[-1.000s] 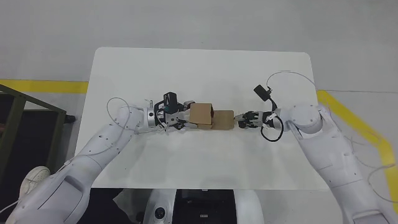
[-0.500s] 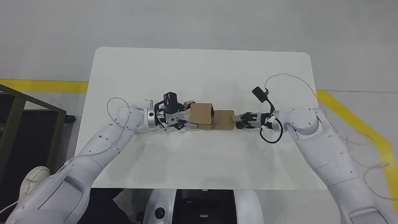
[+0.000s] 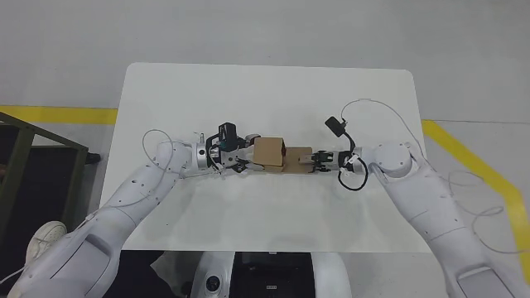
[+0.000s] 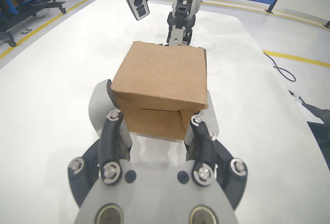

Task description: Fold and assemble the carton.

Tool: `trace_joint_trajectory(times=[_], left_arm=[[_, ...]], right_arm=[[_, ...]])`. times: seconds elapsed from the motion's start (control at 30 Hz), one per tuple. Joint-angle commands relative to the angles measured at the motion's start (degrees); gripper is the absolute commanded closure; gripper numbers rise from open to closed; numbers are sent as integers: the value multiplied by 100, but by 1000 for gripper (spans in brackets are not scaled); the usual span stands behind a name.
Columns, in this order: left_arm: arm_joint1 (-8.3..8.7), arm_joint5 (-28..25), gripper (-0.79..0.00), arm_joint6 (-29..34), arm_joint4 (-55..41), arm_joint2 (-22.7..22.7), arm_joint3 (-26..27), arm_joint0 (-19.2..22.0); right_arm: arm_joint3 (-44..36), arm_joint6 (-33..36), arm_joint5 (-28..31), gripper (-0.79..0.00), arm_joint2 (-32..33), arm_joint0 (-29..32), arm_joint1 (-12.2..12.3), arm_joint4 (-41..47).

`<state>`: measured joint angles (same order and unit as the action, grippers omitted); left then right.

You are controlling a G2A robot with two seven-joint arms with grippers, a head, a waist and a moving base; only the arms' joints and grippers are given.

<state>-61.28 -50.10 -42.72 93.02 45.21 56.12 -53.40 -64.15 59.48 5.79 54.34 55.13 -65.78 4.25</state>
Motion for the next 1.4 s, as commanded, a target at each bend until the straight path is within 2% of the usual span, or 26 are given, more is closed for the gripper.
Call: trace_joint_trajectory(times=[0.0, 0.2, 0.43, 0.6, 0.77, 0.83, 0.97, 1.03, 1.2, 1.37], left_arm=[[2, 1, -366, 3, 0, 4, 5, -3], [2, 24, -376, 49, 24, 3, 32, -10], [-6, 32, -372, 122, 41, -11, 70, -13], [-7, 47, -372, 142, 34, -4, 85, -16], [-6, 28, -372, 168, 36, 0, 91, -14], [-7, 33, -372, 178, 31, 3, 95, -15], [-7, 36, -372, 202, 30, 6, 97, -18], [-8, 43, -369, 202, 23, 9, 96, -22], [-13, 51, -369, 213, 21, 4, 84, -28], [-15, 53, -366, 206, 26, 3, 72, -26]], right_arm=[[92, -15, 135, -225, -13, -30, -23, 123], [0, 13, 365, -175, 0, -79, -40, 235], [-461, -12, 70, -148, -94, -141, -61, 83], [-579, -21, 23, -166, -168, -183, -101, 181], [-462, 16, 28, -268, -125, -156, -115, 454], [-467, 135, 200, -292, -91, -119, -119, 673], [-372, 341, 439, -246, 11, -53, -102, 964], [-367, 395, 464, -194, 35, -26, -100, 1063], [-257, 516, 569, -200, 66, 0, -102, 1259], [25, 649, 642, -135, -13, -72, -157, 1553]])
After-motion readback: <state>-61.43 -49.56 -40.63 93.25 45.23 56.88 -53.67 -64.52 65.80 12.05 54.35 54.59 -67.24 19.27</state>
